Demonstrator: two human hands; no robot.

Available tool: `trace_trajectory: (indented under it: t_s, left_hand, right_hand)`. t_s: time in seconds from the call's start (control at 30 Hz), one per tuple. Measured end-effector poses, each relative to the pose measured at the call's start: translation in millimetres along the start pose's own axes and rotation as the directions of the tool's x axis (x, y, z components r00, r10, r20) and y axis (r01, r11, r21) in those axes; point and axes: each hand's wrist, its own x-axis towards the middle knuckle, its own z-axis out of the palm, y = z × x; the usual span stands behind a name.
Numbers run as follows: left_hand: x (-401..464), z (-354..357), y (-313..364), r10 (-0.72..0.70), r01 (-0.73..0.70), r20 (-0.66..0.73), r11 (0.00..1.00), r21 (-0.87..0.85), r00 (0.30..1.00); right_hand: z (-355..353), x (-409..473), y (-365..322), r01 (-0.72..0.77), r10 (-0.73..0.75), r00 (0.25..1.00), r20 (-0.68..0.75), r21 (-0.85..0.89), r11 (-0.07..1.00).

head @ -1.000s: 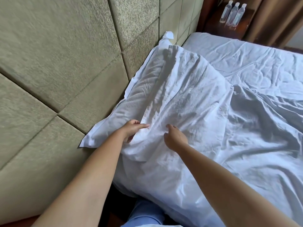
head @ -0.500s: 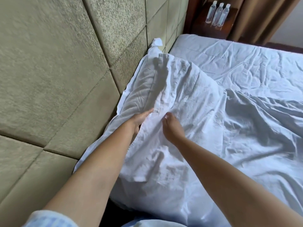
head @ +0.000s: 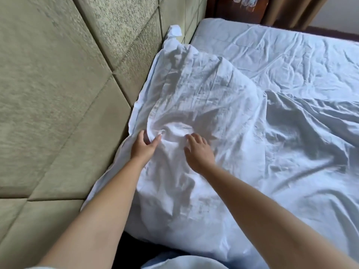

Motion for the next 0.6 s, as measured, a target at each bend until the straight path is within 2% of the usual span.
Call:
trace_trajectory:
  t_s: [0.07,0.13,0.23,0.3,0.37,0.43,0.5,0.53,0.6]
  left_hand:
    - [-8.5,-7.7,-7.9,-0.026,0.025,0.022,0.999,0.04,0.999]
    - [-25.2,-15.8,-14.4,-0.103,0.103,0.056,0.995,0.001,0.993]
    - [-58.2,-24.7,-31.3,-0.144,0.17,0.144,0.967,-0.189,0.979]
    - [-83.1,-28.2,-44.6,-0.208,0.277,0.268,0.927,-0.254,0.941]
    - [-108.4,-28.6,-57.5,-0.302,0.393,0.458,0.912,-0.117,0.836]
    - [-132.6,-25.4,-70.4,-0.39,0.393,0.624,0.909,0.141,0.677]
    - [-153.3,-23.9,-79.3,-0.503,0.332,0.635,0.864,0.377,0.587]
    - [-158.2,-23.8,-84.8,-0.545,0.289,0.602,0.832,0.474,0.583]
    - [-166.5,-31.6,-82.2,-0.589,0.232,0.477,0.754,0.614,0.652]
  right_hand:
    - [1.8,-14.1,-0.1,0.02,-0.02,1.0,-0.02,0.002,1.0]
    - [6.3,-30.5,-1.1,0.067,-0.067,0.998,0.0,-0.028,0.997]
    - [14.4,-55.2,-0.8,0.131,-0.129,0.988,0.08,-0.019,0.991]
    - [17.7,-71.8,1.8,0.14,-0.141,0.981,0.13,0.015,0.99]
    - [23.1,-89.5,5.5,0.157,-0.156,0.975,0.16,0.008,0.988]
    - [27.4,-103.9,8.2,0.187,-0.175,0.966,0.189,-0.044,0.981]
    - [31.0,-113.6,10.0,0.198,-0.17,0.958,0.232,-0.105,0.975]
    - [32.4,-118.2,10.3,0.202,-0.163,0.956,0.245,-0.141,0.969]
    - [34.9,-126.7,8.2,0.226,-0.173,0.954,0.247,-0.208,0.952]
